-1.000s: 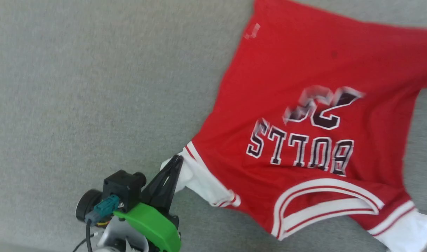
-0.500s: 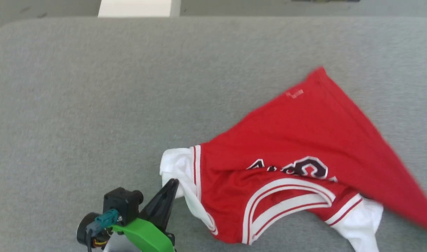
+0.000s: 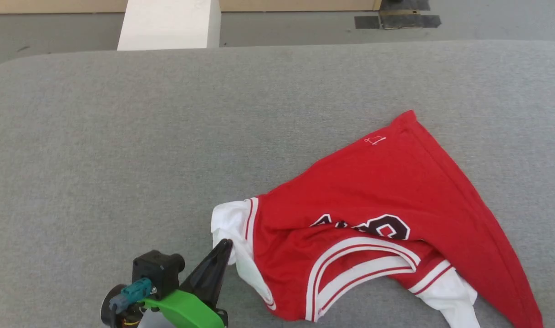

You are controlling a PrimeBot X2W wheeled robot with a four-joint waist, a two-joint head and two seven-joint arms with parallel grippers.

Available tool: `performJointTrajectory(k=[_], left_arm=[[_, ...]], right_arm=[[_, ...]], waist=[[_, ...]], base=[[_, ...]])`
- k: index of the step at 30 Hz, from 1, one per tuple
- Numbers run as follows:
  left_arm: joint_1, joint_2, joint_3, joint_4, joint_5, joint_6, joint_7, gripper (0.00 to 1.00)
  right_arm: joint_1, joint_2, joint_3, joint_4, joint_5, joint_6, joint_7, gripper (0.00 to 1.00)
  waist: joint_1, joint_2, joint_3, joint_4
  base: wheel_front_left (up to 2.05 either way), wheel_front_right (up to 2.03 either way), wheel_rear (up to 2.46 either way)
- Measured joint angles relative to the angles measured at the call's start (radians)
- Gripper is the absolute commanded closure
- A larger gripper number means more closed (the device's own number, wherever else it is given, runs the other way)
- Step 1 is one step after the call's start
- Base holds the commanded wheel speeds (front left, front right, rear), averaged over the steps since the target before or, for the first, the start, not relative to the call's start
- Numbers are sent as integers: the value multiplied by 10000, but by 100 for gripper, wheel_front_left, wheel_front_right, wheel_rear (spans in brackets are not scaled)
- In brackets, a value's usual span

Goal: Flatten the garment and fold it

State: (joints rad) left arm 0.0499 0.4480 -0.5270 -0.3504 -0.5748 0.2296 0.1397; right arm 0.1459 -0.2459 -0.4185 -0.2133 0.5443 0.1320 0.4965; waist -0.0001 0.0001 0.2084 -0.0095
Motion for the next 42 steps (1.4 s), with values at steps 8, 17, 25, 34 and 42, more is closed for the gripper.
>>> performJointTrajectory(k=[8,17,25,34,42], left_arm=[[-657,-205,-284,-151,222,-105,-4,100],[-1527,-780,-830,-65,610,-326,-17,100],[-1760,-1093,-1066,194,648,-397,-138,100],[-1881,-1072,-949,314,648,-395,-228,100],[-2580,-629,-500,631,742,-581,-278,100]], right_arm=[[-3378,-2234,1440,-491,-127,0,1912,0],[-6258,-2646,3684,1850,-639,0,2913,0],[-6988,-2936,4424,3553,-794,0,3093,0],[-7527,-3325,4832,4034,-502,2,3181,100],[-7589,-3204,5074,4209,-167,0,1733,100]], waist=[[0,0,637,465],[0,0,1744,1301],[1,0,2515,2173],[1,0,2978,2421],[1,0,2551,1987]], base=[[0,0,0],[0,0,0],[0,0,0],[0,0,0],[0,0,0]])
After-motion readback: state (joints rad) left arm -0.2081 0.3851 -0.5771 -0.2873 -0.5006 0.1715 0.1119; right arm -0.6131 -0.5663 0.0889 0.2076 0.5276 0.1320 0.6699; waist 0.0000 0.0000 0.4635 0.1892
